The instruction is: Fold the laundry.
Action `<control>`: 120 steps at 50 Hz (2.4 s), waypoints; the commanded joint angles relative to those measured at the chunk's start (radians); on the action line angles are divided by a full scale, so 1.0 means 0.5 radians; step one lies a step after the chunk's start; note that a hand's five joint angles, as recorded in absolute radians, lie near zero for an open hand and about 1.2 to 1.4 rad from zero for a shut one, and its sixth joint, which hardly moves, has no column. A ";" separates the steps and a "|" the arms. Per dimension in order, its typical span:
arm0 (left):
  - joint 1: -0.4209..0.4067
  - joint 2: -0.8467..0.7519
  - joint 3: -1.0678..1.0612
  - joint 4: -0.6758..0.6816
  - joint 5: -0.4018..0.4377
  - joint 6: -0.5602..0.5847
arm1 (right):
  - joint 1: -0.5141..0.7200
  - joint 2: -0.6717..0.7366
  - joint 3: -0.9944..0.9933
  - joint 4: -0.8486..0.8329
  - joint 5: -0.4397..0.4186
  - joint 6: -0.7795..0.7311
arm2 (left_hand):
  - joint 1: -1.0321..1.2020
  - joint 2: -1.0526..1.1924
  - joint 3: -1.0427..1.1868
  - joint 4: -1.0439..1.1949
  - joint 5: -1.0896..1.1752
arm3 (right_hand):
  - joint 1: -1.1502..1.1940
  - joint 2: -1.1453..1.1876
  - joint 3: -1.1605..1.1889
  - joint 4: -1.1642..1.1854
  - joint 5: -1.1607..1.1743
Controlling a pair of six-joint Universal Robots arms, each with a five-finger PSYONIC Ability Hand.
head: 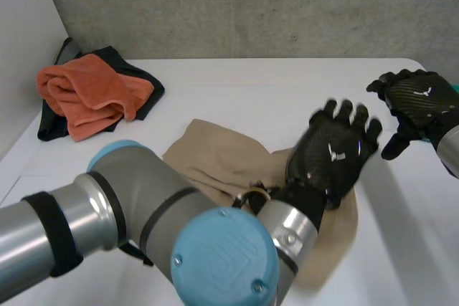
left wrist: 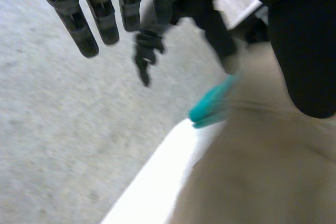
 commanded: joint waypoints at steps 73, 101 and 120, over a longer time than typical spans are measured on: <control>1.316 -0.308 0.403 0.041 0.371 0.205 | 0.617 0.709 -0.485 -0.202 0.503 -0.161 | 2.390 2.306 2.252 2.308 2.289 | 2.385 2.348 2.361 2.322 2.306; 1.282 -0.044 0.748 0.689 0.024 0.104 | 0.620 0.946 -1.477 -1.083 0.642 -0.324 | 2.390 2.306 2.252 2.308 2.289 | 2.385 2.348 2.361 2.322 2.306; 1.108 0.563 -0.789 0.164 0.064 0.377 | 0.610 0.888 -0.729 0.008 0.470 -0.685 | 2.390 2.306 2.252 2.308 2.289 | 2.385 2.348 2.361 2.322 2.306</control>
